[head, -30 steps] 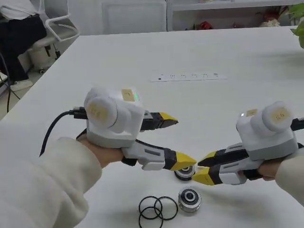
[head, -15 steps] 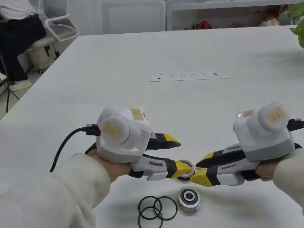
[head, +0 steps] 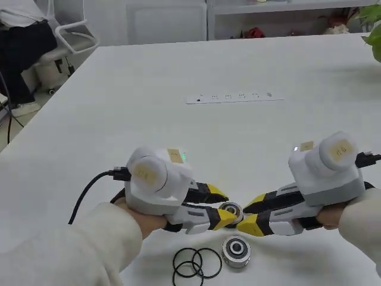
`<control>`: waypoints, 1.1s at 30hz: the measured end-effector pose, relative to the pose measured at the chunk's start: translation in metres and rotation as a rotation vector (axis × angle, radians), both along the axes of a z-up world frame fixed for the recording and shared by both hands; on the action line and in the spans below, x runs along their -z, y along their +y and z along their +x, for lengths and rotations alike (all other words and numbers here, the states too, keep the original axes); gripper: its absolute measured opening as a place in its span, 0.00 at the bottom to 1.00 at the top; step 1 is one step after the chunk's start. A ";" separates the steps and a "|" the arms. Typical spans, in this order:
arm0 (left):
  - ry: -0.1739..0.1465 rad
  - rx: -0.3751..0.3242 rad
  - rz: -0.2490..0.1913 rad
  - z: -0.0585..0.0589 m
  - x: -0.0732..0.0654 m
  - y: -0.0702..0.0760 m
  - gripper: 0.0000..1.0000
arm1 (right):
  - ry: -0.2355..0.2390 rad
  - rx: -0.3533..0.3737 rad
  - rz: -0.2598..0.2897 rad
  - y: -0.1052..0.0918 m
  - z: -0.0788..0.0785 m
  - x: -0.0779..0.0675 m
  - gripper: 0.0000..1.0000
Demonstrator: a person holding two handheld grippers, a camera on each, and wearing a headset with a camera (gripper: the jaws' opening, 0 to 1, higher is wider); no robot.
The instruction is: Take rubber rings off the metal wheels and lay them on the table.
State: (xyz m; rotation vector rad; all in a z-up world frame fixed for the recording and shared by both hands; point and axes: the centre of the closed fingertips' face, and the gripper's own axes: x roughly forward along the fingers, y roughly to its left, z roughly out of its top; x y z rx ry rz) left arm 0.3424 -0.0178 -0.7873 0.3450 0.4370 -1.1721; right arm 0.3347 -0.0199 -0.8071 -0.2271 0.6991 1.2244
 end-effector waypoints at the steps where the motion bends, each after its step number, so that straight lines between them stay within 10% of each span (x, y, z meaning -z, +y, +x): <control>1: -0.001 -0.007 0.011 0.001 0.001 0.001 0.19 | -0.001 0.000 0.000 0.000 0.000 0.000 0.21; 33: 0.029 -0.021 -0.001 -0.002 0.005 0.002 0.14 | -0.056 -0.031 -0.037 -0.002 0.003 0.005 0.02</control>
